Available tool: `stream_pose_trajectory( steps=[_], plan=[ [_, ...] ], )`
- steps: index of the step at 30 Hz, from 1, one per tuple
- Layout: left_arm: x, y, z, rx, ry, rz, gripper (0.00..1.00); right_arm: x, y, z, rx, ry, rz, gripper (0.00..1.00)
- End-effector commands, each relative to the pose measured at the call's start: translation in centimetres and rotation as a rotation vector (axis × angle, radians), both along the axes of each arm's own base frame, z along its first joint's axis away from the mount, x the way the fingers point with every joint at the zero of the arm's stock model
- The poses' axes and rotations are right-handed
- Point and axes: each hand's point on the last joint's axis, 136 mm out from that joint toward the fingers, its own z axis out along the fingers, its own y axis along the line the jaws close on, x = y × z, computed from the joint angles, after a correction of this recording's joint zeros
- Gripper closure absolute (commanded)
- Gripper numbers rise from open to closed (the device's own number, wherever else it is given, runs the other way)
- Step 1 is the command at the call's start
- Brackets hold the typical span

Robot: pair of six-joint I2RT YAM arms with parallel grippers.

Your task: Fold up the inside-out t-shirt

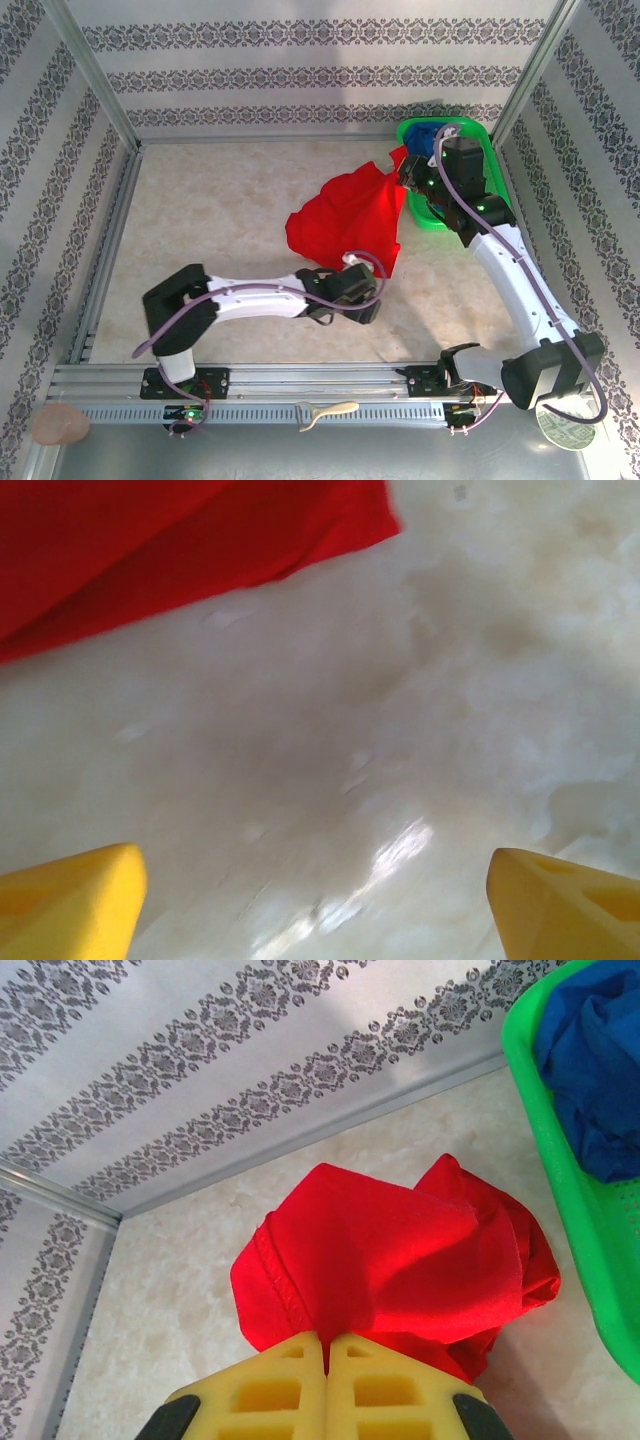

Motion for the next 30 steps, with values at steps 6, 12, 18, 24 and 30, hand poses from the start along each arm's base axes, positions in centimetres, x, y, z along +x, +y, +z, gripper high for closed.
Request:
stream_pose_trajectory(
  steps=[6,12,18,24,30],
  plan=[
    [3.7,-3.5,-1.3,0.169,-0.171,-0.088,0.08,1.2,-0.7,0.0,-0.023,-0.028,-0.012,1.00],
    [6.5,-4.1,-3.2,0.239,-0.179,-0.062,0.08,1.4,-0.8,-0.3,-0.022,-0.023,-0.011,1.00],
    [8.7,-3.6,-5.6,0.266,-0.163,-0.008,0.10,1.2,-0.7,-0.3,-0.011,-0.020,-0.010,1.00],
    [10.2,-3.5,-7.1,0.253,-0.172,0.003,0.70,1.0,-0.7,-0.3,-0.004,-0.018,-0.009,1.00],
    [12.0,0.5,-2.1,0.237,-0.248,0.050,1.00,1.2,-1.2,0.5,0.002,-0.026,-0.019,1.00]
  ],
)
